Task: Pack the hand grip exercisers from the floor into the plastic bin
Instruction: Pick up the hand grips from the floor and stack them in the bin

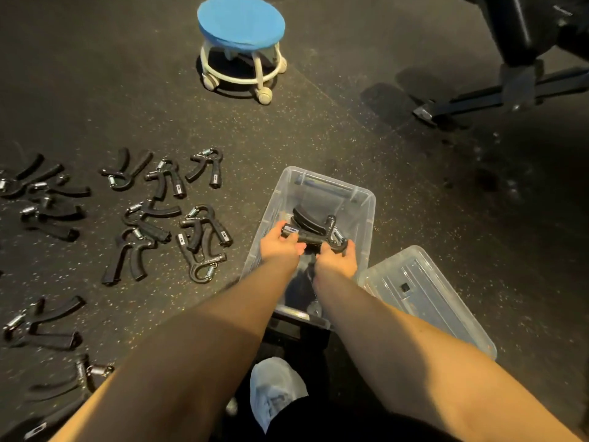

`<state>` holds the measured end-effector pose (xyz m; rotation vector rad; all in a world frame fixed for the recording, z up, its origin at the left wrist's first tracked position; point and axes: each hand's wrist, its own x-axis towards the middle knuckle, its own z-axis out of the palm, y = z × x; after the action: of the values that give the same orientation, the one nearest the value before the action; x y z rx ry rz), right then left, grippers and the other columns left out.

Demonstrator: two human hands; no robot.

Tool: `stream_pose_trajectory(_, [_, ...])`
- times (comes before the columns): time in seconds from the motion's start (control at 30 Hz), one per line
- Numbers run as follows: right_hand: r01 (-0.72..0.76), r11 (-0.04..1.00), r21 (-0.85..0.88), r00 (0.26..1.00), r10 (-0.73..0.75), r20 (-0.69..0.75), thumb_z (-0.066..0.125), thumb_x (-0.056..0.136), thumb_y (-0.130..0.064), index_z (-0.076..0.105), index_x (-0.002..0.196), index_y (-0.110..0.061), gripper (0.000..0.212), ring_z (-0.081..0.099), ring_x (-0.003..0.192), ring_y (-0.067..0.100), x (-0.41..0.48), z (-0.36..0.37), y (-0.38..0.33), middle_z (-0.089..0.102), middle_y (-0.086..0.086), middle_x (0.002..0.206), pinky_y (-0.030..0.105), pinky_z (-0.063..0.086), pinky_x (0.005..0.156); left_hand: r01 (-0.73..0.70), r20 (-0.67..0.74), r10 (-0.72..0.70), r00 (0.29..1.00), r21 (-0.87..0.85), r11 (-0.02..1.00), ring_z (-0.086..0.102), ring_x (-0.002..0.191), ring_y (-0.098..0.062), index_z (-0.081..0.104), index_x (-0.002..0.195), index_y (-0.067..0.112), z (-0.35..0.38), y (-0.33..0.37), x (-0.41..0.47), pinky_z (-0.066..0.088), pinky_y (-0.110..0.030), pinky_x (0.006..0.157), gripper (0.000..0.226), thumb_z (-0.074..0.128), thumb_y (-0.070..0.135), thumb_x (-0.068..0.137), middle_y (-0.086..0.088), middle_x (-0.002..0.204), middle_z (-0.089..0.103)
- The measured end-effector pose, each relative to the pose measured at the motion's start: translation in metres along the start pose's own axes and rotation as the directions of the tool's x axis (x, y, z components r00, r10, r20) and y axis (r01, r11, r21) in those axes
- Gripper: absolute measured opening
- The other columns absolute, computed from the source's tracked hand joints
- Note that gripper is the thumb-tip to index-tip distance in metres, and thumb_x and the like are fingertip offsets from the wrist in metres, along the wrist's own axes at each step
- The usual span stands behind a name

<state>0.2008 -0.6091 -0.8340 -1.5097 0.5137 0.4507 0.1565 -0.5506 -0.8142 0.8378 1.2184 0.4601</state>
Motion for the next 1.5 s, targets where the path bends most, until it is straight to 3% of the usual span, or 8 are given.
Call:
stream_pose_trajectory(0.13, [-0.096,0.994,0.058,0.995,0.098,-0.022,0.064,0.091,0.005,0.039,0.152,-0.029,0.074,0.068,0.089,0.013,0.007,-0.004,0.007,0.069,-0.009,0.098,0.040,0.056,0.096,0.056,-0.057,-0.056,0.997,0.000,0.998,0.065,0.069,-0.016,0.056,0.140,0.015,0.000,-0.015,0.017,0.059,-0.036,0.080,0.046,0.056,-0.003,0.097,-0.004,0.084,0.068])
stream_pose_trajectory(0.23, [-0.117,0.988,0.103,0.992,0.122,-0.040,0.061,0.091,0.008,0.044,0.149,-0.030,0.072,0.063,0.069,0.010,0.012,-0.005,0.013,0.069,-0.007,0.080,0.028,0.058,0.074,0.027,-0.038,-0.024,0.999,0.073,0.997,0.066,0.067,-0.015,0.054,0.141,0.016,-0.001,-0.026,0.029,0.058,-0.032,0.068,0.046,0.054,-0.002,0.098,-0.003,0.076,0.067])
stream_pose_trajectory(0.33, [-0.074,0.997,0.016,0.997,0.074,-0.021,0.060,0.093,0.005,0.052,0.141,-0.031,0.060,0.066,0.072,0.011,0.018,-0.004,0.024,0.073,-0.002,0.090,0.026,0.058,0.072,-0.009,-0.048,0.015,0.999,0.129,0.992,0.062,0.060,-0.012,0.056,0.139,0.015,0.002,-0.036,0.043,0.052,-0.026,0.058,0.044,0.053,-0.002,0.098,-0.005,0.077,0.065])
stream_pose_trajectory(0.5, [-0.086,0.996,-0.012,0.996,0.086,-0.038,0.058,0.095,0.004,0.043,0.148,-0.029,0.065,0.067,0.072,0.013,0.035,0.002,0.035,0.072,0.006,0.102,0.024,0.057,0.066,0.003,-0.084,0.008,0.996,0.124,0.992,0.068,0.072,-0.020,0.056,0.139,0.018,0.008,-0.053,0.062,0.061,-0.041,0.082,0.044,0.053,0.000,0.099,-0.002,0.085,0.065])
stream_pose_trajectory(0.8, [-0.051,0.994,-0.096,0.998,0.046,-0.051,0.058,0.097,-0.001,0.044,0.148,-0.031,0.061,0.062,0.057,0.005,0.059,0.012,0.047,0.067,-0.001,0.092,0.040,0.062,0.079,-0.027,-0.086,0.055,0.995,0.296,0.955,0.074,0.064,-0.019,0.055,0.136,0.017,0.012,-0.063,0.086,0.062,-0.036,0.069,0.036,0.053,0.014,0.101,-0.001,0.086,0.071])
stream_pose_trajectory(1.17, [-0.076,0.994,-0.074,0.997,0.076,-0.003,0.055,0.098,0.002,0.036,0.154,-0.030,0.067,0.056,0.067,0.010,0.072,0.016,0.048,0.059,0.001,0.087,0.030,0.053,0.074,0.029,-0.114,0.002,0.993,0.278,0.960,0.069,0.080,-0.019,0.065,0.116,0.011,0.017,-0.065,0.099,0.046,-0.016,0.046,0.019,0.057,0.018,0.100,-0.013,0.100,0.071])
stream_pose_trajectory(1.3, [-0.101,0.987,-0.124,0.993,0.108,0.047,0.054,0.092,0.010,0.029,0.156,-0.036,0.083,0.056,0.066,0.011,0.072,0.017,0.042,0.063,0.003,0.088,0.035,0.056,0.078,0.064,-0.164,-0.024,0.986,0.243,0.968,0.070,0.072,-0.023,0.067,0.098,0.014,0.021,-0.064,0.102,0.061,-0.035,0.064,0.010,0.060,0.021,0.097,-0.012,0.088,0.073])
stream_pose_trajectory(1.5, [-0.115,0.960,-0.253,0.983,0.147,0.109,0.054,0.082,0.010,0.008,0.157,-0.043,0.102,0.067,0.077,0.020,0.068,0.019,0.042,0.069,0.000,0.094,0.051,0.060,0.083,0.133,-0.197,-0.092,0.976,0.207,0.969,0.068,0.060,-0.036,0.065,0.090,0.011,0.028,-0.069,0.118,0.060,-0.047,0.053,0.007,0.064,0.018,0.091,-0.024,0.088,0.070])
